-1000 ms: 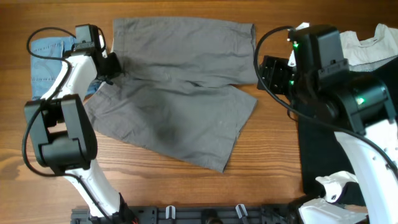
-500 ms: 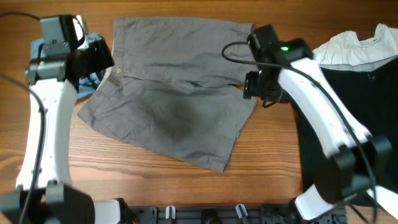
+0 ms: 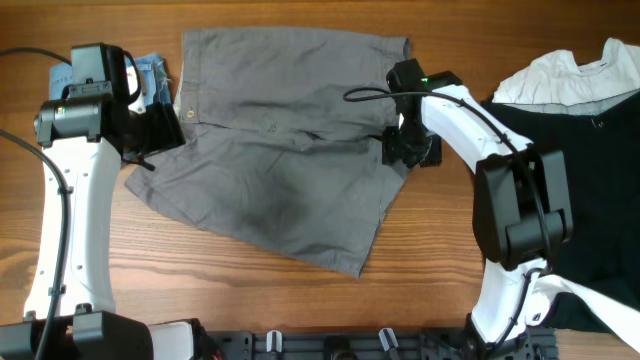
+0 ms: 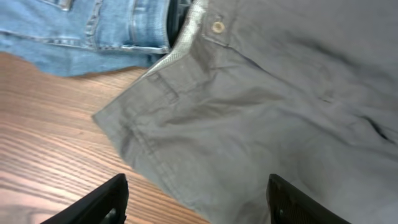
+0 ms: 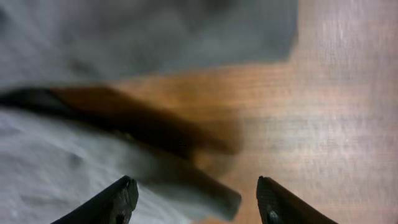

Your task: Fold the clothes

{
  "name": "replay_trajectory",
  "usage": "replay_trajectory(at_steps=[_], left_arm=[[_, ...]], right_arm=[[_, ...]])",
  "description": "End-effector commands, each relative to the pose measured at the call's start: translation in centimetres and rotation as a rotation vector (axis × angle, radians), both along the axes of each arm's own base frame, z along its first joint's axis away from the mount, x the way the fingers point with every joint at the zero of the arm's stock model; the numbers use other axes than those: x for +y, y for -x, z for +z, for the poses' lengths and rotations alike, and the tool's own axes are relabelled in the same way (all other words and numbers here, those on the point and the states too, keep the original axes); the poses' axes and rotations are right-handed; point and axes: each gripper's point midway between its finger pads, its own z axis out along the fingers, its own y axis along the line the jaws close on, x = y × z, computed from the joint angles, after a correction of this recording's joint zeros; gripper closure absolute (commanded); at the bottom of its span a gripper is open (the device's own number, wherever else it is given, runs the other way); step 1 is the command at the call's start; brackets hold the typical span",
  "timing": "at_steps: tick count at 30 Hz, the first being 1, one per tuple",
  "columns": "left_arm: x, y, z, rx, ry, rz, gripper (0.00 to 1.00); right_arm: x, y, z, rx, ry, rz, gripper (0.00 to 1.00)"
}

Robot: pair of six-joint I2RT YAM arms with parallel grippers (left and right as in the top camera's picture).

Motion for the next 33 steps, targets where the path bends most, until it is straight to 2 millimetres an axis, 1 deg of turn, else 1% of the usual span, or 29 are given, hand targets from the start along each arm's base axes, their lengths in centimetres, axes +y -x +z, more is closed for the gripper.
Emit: replay_trajectory(at_steps=[1,3,4,5,7,9,10,11,12,13,14,16,18,19,22,24,25,29,31,33], left_arm=[[0.8,0.2,-0.4,0.023,-0.045,0.015,0.27],[0.8,0.2,-0.4,0.024,-0.045,0.016,0.26],[0.8,0.2,-0.4,0.025,-0.046,0.016,0.26],[0.9,0.3,-0.4,0.027,-0.049,0.017,0.25],[1.0,0.5,-0.5,0.035,-0.056,0.02,0.25],[1.0,0.6,-0.5,0.041,-0.058,0.02,0.25],[1.0,0.7,-0.6,0.044,-0.057,0.02,0.25],[1.0,0.8,-0.6,0.049,-0.057,0.02,0.24],[1.0,0.9,-0.7,0.054,-0.056,0.02,0.24],[1.0,1.1,-0.8,0.061,-0.055,0.02,0.24],[1.0,1.2,-1.0,0.07,-0.054,0.02,0.23],[0.9,1.6,-1.5,0.086,-0.051,0.02,0.23],[0.8,2.1,-2.4,0.114,-0.047,0.022,0.23],[0.8,2.6,-3.2,0.136,-0.044,0.027,0.24],[0.6,3.9,-5.3,0.19,-0.025,0.071,0.25],[0.8,4.8,-7.0,0.222,-0.029,0.111,0.32],[1.5,5.6,-8.4,0.239,-0.048,0.195,0.33],[2.8,7.5,-11.7,0.266,-0.026,0.363,0.31],[2.9,8.4,-13.1,0.284,0.011,0.388,0.34],[3.2,9.0,-14.1,0.291,0.036,0.41,0.37]], right_arm=[[0.2,0.4,-0.9,0.014,-0.013,0.028,0.54],[-0.1,0.9,-1.0,0.031,-0.005,0.051,0.88],[-0.8,1.1,-0.9,0.041,0.023,0.051,0.96],[-2.2,1.3,-0.8,0.047,0.092,0.034,0.96],[-6.1,1.6,0.0,0.042,0.278,-0.056,0.96],[-8.9,1.6,0.6,0.036,0.377,-0.1,0.95],[-9.2,1.5,0.6,0.039,0.367,-0.114,0.86],[-8.9,1.3,0.5,0.044,0.306,-0.124,0.75],[-8.7,1.0,0.5,0.046,0.261,-0.109,0.61],[-8.8,0.6,0.6,0.036,0.235,-0.115,0.53],[-9.1,0.1,1.1,0.014,0.226,-0.131,0.47],[-9.4,-0.6,2.2,-0.02,0.216,-0.147,0.41],[-9.6,-1.4,3.7,-0.067,0.193,-0.164,0.38],[-9.0,-1.7,4.7,-0.095,0.154,-0.163,0.37],[-6.8,-1.9,7.4,-0.15,0.01,-0.14,0.37],[-4.8,-1.7,9.5,-0.185,-0.108,-0.099,0.37],[-3.4,-1.4,11.7,-0.226,-0.197,-0.071,0.37],[-2.3,-0.3,15.9,-0.307,-0.284,-0.055,0.37],[-2.0,0.7,17.6,-0.33,-0.31,-0.049,0.36],[-1.9,1.7,18.6,-0.334,-0.323,-0.047,0.34]])
